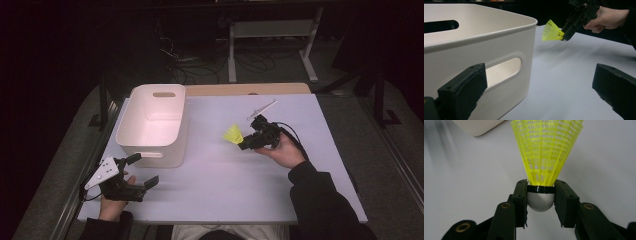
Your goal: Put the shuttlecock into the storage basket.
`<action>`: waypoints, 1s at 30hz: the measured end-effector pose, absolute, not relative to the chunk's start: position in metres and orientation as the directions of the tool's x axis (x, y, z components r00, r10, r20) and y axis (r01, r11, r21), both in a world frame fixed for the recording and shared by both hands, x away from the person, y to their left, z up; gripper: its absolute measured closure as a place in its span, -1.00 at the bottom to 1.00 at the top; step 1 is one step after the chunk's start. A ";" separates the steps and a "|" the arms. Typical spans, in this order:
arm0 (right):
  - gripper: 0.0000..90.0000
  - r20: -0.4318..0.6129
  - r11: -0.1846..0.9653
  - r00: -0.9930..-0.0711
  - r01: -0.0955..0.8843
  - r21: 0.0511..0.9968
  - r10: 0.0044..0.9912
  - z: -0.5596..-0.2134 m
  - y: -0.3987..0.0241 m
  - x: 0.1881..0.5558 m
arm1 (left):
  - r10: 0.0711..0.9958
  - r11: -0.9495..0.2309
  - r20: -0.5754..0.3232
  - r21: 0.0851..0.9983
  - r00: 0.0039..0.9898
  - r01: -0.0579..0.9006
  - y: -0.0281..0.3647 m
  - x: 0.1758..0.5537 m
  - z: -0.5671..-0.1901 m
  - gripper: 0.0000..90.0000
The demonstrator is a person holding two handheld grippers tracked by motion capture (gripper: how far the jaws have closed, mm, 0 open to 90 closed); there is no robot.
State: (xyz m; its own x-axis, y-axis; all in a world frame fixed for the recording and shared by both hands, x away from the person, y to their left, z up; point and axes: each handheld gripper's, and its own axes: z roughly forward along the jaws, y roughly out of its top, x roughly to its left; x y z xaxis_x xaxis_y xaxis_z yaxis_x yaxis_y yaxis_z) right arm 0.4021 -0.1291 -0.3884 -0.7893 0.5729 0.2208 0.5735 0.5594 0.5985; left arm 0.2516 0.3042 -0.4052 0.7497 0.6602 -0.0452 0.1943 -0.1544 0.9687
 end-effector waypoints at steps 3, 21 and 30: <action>0.40 0.216 0.561 -0.791 0.569 0.601 0.572 -0.386 -0.130 0.403 | 0.660 -0.155 -0.045 0.969 0.750 0.194 0.304 0.252 -0.405 -1.00; 0.40 0.184 0.571 -0.810 0.534 0.623 0.557 -0.359 -0.124 0.405 | 0.660 -0.155 -0.045 0.969 0.750 0.194 0.304 0.252 -0.405 -1.00; 0.40 0.165 0.578 -0.822 0.511 0.636 0.545 -0.346 -0.119 0.406 | 0.660 -0.155 -0.044 0.969 0.750 0.193 0.304 0.251 -0.405 -1.00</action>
State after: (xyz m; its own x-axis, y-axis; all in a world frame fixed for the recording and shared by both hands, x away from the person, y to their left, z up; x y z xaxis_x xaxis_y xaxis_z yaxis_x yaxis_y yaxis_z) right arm 0.4056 -0.1189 -0.3462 -0.8221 0.5450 0.1648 0.5108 0.5781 0.6363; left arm 0.2515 0.3043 -0.4051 0.7501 0.6599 -0.0440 0.1930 -0.1548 0.9689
